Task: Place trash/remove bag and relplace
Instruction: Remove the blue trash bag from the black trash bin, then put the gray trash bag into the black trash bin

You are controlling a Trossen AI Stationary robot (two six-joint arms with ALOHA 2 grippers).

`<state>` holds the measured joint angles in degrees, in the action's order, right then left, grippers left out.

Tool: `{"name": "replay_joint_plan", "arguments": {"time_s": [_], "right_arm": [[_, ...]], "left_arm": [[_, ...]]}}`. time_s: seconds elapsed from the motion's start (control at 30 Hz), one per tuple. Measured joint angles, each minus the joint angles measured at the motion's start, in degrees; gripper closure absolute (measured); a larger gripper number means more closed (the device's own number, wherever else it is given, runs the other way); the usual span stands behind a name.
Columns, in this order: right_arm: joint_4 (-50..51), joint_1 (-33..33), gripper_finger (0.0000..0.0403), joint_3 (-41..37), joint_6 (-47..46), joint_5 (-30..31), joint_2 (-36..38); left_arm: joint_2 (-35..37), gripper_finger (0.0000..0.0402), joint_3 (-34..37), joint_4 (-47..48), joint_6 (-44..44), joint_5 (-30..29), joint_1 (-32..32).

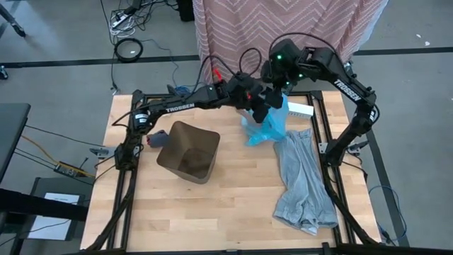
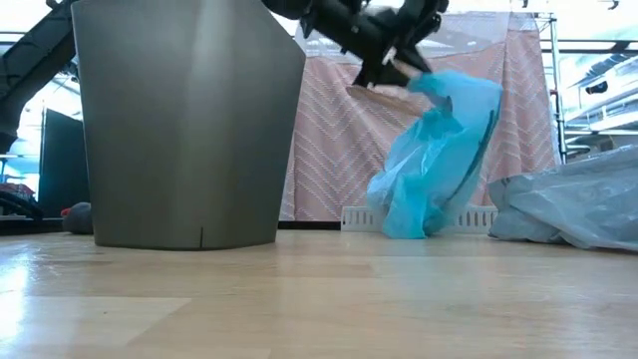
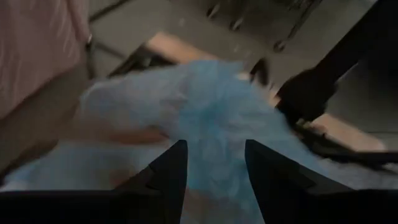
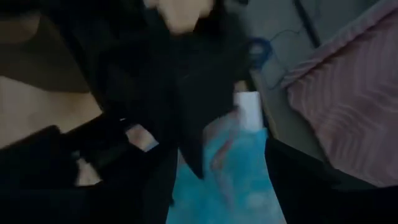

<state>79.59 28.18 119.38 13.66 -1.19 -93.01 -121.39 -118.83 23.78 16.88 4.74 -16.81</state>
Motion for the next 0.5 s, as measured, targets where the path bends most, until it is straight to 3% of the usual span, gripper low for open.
{"name": "replay_joint_plan", "arguments": {"time_s": [0.23, 0.33, 0.5], "right_arm": [[4.0, 0.0, 0.0174, 7.7, 1.4, 3.7, 0.1], [7.0, 0.1, 0.0177, 11.1, 0.6, 6.9, 0.1], [10.3, -0.3, 0.0186, 13.4, -5.9, 3.2, 0.6]], "left_arm": [[-0.9, 0.0231, 0.0, 5.9, 0.0, -1.3, -3.0], [-0.9, 0.0231, 0.0, 13.3, 0.3, -1.1, -5.2], [-1.0, 0.0231, 0.0, 20.2, 0.4, -0.7, -9.2]]}}
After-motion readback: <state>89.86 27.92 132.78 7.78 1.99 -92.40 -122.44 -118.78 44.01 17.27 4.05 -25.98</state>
